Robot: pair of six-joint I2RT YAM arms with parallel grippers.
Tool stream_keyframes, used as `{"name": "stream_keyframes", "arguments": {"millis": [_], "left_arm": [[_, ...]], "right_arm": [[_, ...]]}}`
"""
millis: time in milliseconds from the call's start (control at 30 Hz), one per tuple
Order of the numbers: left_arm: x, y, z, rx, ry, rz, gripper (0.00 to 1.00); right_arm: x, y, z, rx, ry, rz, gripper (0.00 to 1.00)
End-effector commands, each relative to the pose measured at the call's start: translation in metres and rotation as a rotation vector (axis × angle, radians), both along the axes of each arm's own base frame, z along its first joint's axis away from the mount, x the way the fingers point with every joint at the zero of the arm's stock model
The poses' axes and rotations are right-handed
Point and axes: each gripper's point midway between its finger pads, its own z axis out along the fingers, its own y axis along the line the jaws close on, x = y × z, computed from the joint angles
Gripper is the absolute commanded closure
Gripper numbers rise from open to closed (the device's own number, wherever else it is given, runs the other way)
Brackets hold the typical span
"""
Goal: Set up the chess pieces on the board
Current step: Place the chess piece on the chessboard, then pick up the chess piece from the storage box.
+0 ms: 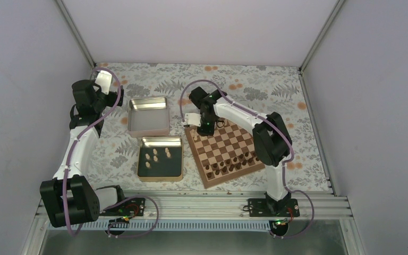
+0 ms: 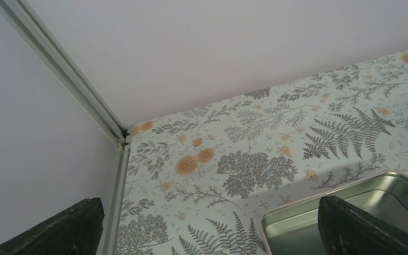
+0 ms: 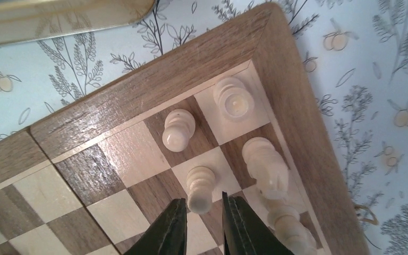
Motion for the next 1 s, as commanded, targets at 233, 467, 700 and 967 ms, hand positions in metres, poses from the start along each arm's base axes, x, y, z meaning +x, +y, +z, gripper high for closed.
{"name": "stream_keyframes", "arguments": {"millis": [233,467,700,967], "left_arm": [[0.001,0.001,0.006,0.002,-0.018,-0.006,0.00],[0.000,0.002,0.007,0.005,-0.021,-0.001,0.00],[0.000,0.001,0.007,0.003,-0.022,-0.003,0.00],[-0.001,0.000,0.007,0.002,-0.024,-0.006,0.00]], "right_arm": [[-0.034,0.079,0.073,0.107,-0.094,0.173,0.80],[-0.074,0.145,0.066,0.159,-0.083,0.315,0.80],[-0.091,0.188,0.037,0.202,-0.076,0.366,0.81],[-0.105,0.211,0.015,0.217,-0.037,0.400,0.80]]}}
